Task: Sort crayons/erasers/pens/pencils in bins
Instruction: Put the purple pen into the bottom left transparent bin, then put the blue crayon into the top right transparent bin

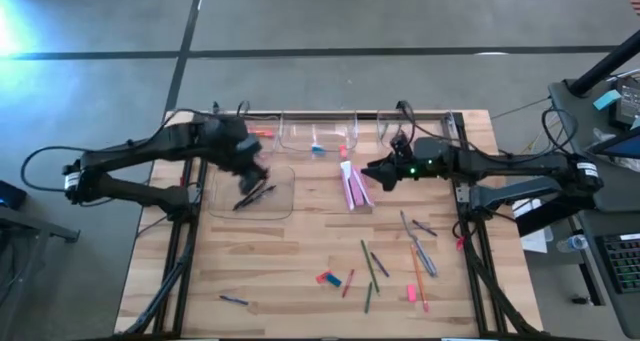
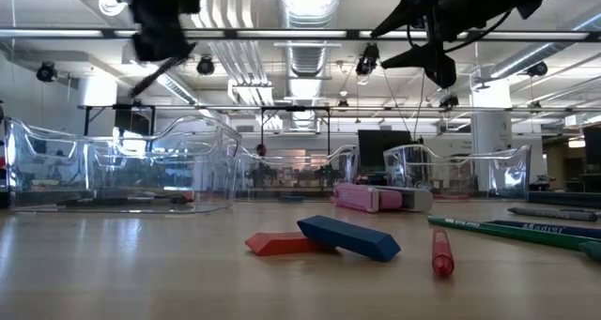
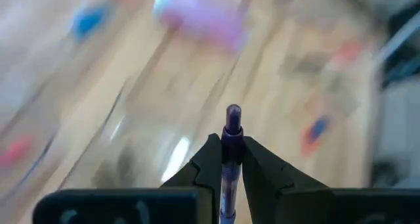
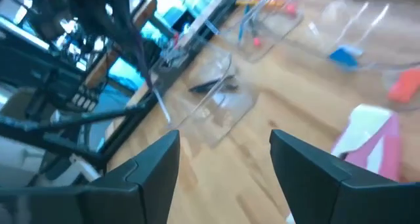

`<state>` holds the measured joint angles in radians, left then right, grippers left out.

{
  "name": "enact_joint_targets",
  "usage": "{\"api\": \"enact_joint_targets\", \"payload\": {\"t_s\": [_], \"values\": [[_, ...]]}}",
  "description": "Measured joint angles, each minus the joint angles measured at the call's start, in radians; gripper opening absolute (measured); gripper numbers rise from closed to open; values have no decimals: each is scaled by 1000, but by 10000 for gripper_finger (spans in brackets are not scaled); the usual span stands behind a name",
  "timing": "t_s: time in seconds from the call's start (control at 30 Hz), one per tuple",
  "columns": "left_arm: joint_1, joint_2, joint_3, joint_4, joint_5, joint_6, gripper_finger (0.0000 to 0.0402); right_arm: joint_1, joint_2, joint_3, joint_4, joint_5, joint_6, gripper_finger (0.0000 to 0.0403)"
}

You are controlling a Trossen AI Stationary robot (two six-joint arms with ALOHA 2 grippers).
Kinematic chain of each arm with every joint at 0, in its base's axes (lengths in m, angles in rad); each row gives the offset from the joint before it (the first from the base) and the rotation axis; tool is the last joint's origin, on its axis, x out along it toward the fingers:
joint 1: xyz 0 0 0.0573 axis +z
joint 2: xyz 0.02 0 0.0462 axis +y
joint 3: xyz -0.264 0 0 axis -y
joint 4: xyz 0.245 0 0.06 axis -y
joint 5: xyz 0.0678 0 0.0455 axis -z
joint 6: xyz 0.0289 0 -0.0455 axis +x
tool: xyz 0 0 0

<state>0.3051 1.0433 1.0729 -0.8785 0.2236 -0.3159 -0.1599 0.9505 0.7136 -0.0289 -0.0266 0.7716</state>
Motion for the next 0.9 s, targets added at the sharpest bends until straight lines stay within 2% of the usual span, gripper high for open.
{"api": "enact_joint_targets", "payload": {"t_s": [0.1, 0.17, 0.27, 0.4, 0.5, 0.7, 0.8, 0.9], "values": [[-16, -2, 0, -191, -107, 55, 27, -31, -7, 0, -3, 1, -6, 226], [-21, 8, 0, -258, -173, 94, 27, -46, -8, 0, -3, 0, -11, 226], [-21, 36, 0, -267, -231, 139, 28, -62, -11, 0, -28, -1, -11, 226], [-21, 74, 0, -259, -231, 200, 39, -64, -34, 1, -161, -3, -13, 226], [-21, 118, 0, -275, -160, 250, 76, -59, -54, 2, -374, -6, -13, 222], [-21, 201, 6, -285, -157, 268, 182, 8, -71, 2, -769, -8, 22, 206], [-19, 233, 49, -265, -177, 219, 219, 80, -55, 2, -890, -26, 68, 198], [-22, 233, 99, -157, -172, 190, 232, 166, -34, 2, -951, -29, 128, 197]]}}
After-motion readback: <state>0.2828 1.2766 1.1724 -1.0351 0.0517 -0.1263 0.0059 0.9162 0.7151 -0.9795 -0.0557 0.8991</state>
